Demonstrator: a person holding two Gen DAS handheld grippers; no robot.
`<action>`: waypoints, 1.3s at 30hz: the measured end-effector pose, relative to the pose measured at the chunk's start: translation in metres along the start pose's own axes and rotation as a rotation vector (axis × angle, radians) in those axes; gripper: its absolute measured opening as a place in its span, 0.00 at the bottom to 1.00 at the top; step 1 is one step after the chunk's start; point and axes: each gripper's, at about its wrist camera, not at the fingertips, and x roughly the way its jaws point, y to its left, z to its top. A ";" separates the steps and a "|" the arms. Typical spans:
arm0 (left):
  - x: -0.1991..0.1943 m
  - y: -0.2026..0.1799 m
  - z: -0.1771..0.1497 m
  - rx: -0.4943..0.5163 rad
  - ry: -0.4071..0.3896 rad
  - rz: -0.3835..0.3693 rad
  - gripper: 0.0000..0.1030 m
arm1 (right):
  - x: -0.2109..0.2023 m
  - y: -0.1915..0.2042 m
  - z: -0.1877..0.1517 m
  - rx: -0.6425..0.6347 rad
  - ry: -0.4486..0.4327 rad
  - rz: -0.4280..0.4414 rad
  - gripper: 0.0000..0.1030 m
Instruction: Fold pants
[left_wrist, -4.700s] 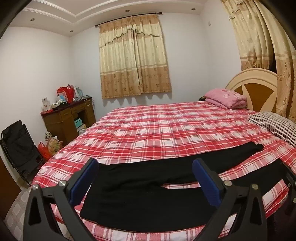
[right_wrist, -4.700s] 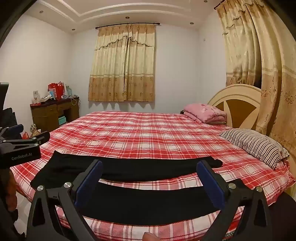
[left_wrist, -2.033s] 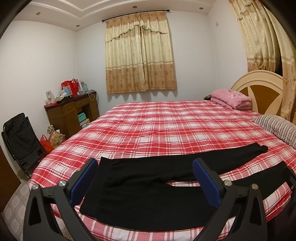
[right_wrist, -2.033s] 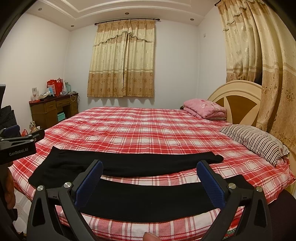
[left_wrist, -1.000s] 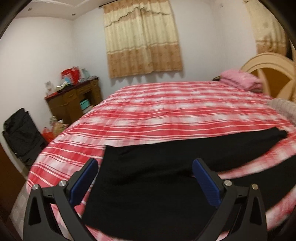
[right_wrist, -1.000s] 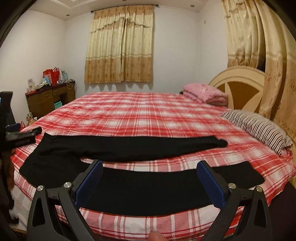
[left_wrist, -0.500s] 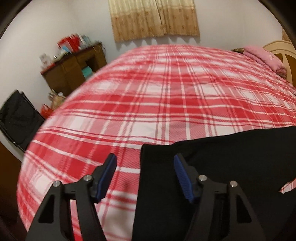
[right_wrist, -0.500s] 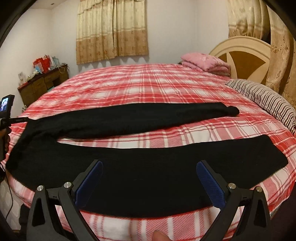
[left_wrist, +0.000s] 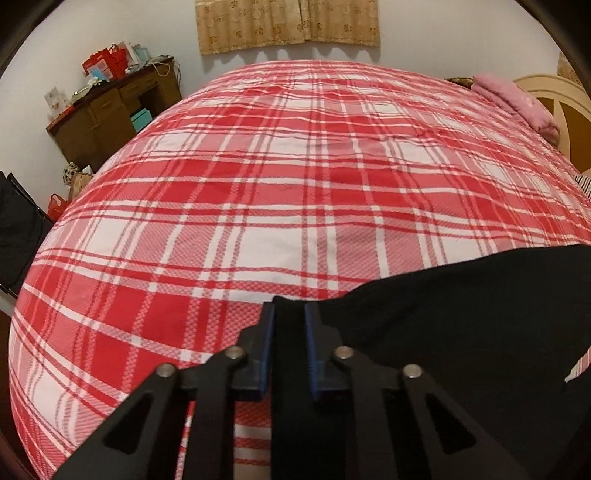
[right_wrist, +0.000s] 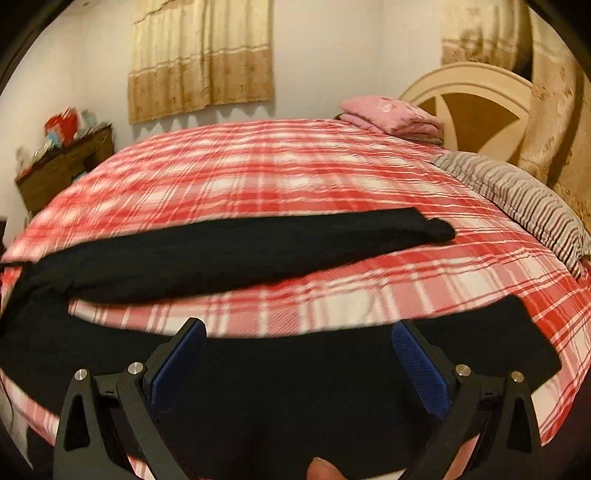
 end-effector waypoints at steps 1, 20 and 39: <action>-0.002 0.001 0.001 0.001 -0.002 -0.005 0.12 | 0.001 -0.009 0.008 0.012 -0.003 -0.010 0.98; 0.009 -0.016 0.000 0.136 -0.023 0.072 0.15 | 0.162 -0.173 0.133 0.104 0.149 -0.171 0.74; -0.012 0.007 0.005 0.023 -0.083 -0.078 0.07 | 0.211 -0.170 0.152 0.049 0.196 0.016 0.10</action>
